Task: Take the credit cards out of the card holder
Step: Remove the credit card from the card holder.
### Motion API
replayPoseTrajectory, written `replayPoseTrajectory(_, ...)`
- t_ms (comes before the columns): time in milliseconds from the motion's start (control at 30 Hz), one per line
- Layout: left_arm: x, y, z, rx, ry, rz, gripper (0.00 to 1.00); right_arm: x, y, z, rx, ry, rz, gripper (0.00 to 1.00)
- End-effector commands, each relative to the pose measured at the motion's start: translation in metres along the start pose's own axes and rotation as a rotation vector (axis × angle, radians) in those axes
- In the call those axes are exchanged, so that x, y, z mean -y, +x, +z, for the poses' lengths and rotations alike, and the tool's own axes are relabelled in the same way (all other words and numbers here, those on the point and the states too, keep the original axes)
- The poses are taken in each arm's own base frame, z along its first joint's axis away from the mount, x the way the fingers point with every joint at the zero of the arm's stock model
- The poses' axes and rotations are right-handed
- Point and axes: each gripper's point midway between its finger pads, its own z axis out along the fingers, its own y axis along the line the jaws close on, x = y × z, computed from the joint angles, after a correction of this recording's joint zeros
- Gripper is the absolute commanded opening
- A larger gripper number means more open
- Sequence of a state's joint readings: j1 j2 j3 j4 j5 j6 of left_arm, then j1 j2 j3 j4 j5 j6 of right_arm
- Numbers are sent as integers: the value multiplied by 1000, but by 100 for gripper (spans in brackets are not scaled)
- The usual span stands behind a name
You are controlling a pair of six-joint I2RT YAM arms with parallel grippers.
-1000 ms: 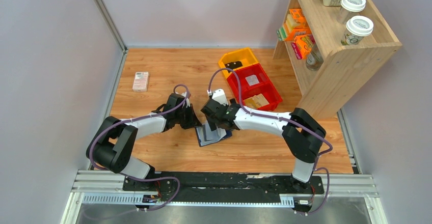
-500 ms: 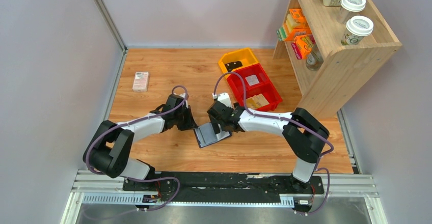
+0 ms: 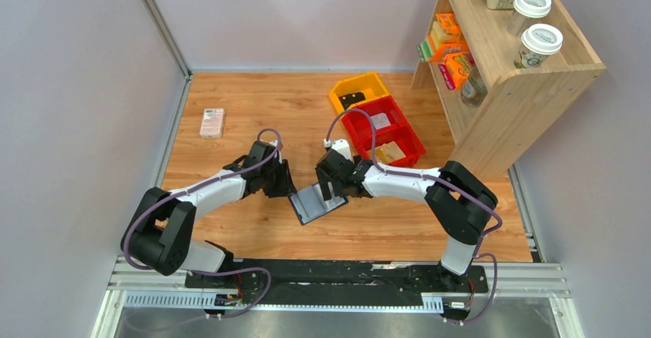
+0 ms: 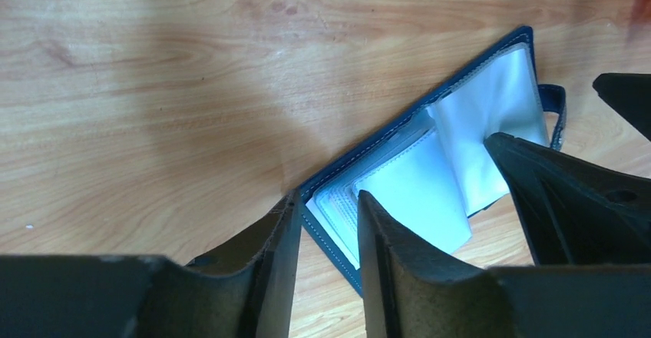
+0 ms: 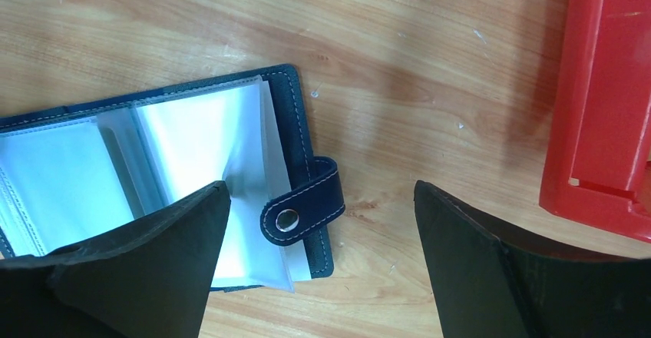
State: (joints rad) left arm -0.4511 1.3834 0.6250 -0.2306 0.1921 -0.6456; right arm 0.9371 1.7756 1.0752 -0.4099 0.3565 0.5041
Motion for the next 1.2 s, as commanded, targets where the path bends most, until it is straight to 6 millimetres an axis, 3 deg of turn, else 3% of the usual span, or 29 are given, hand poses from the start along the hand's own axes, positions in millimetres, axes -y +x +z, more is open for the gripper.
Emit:
replayPoseTrajectory(0,19,-23,-9,62,42,30,45,-5,-8,-3,32,-30,28,93)
replayPoseTrajectory(133,29,-29,-9,75,85,44,54,-6,-7,-2,30,-35,32,93)
replayPoseTrajectory(333,40,-30,0,51,148,75,58,-8,-6,-1,27,-41,31,93)
replayPoseTrajectory(533,53,-34,4,46,214,113,58,-9,-6,-1,27,-46,33,93)
replayPoseTrajectory(833,55,-25,13,-12,221,119,54,-9,-6,-1,26,-48,34,93)
replayPoseTrajectory(1167,69,-24,2,-8,260,130,50,-10,-6,-2,25,-54,38,93)
